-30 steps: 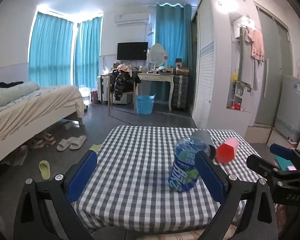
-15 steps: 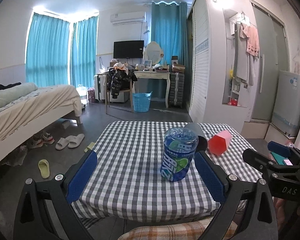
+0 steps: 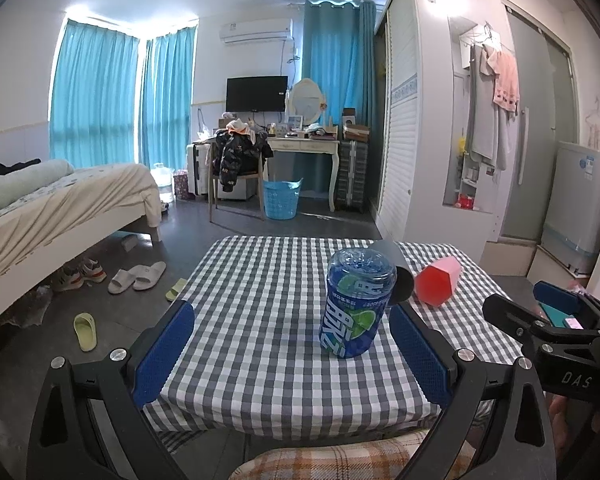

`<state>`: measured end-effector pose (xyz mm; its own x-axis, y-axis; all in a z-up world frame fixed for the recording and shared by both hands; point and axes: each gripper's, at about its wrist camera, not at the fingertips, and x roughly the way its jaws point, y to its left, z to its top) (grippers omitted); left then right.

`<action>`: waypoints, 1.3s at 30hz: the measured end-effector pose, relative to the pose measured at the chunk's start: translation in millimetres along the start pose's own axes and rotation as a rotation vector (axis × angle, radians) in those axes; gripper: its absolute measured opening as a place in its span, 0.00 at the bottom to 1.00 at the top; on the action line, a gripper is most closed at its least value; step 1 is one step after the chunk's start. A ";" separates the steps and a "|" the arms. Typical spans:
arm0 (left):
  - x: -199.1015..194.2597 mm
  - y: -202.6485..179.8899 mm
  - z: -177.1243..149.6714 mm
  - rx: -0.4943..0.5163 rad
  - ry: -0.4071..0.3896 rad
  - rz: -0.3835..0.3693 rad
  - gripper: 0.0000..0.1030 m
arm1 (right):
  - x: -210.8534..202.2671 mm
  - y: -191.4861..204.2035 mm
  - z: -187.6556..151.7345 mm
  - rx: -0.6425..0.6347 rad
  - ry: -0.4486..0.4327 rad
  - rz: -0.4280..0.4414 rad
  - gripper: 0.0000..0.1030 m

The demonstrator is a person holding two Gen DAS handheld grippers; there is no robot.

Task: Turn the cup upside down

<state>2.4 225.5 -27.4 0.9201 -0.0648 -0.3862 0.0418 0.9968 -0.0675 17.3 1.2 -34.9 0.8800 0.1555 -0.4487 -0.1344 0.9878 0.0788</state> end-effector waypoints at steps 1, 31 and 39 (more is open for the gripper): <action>0.4 -0.5 0.1 -0.002 0.000 0.003 0.98 | -0.3 -0.2 0.1 0.000 0.001 0.000 1.00; -2.1 5.0 -2.7 -0.007 -0.001 0.023 0.98 | 0.6 2.2 -5.8 0.002 0.025 0.003 1.00; -2.0 4.6 -2.6 -0.005 0.001 0.023 0.98 | 3.6 2.4 -6.0 0.006 0.035 0.005 1.00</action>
<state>-0.3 230.0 -29.3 0.9205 -0.0418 -0.3886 0.0186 0.9978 -0.0634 17.4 4.2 -41.7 0.8631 0.1604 -0.4789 -0.1357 0.9870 0.0861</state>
